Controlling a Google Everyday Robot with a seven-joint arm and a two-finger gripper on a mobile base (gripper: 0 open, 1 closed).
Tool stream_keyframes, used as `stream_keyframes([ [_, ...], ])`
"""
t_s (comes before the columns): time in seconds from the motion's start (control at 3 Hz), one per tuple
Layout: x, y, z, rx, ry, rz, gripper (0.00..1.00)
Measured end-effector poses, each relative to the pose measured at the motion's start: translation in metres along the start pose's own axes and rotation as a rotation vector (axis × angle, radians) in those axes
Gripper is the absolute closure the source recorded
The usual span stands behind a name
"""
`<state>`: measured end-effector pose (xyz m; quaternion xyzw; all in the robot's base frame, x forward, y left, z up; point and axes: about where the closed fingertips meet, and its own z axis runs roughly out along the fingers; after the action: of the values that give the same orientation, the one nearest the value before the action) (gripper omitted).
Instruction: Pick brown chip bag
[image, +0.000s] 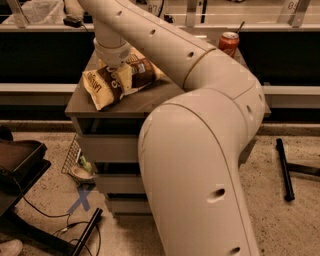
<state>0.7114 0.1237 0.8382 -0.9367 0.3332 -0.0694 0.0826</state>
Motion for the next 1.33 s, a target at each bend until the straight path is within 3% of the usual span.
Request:
stream_keyframes([
  [1.33, 0.0001, -0.0002, -0.0007, 0.001, 0.000, 0.000, 1.00],
])
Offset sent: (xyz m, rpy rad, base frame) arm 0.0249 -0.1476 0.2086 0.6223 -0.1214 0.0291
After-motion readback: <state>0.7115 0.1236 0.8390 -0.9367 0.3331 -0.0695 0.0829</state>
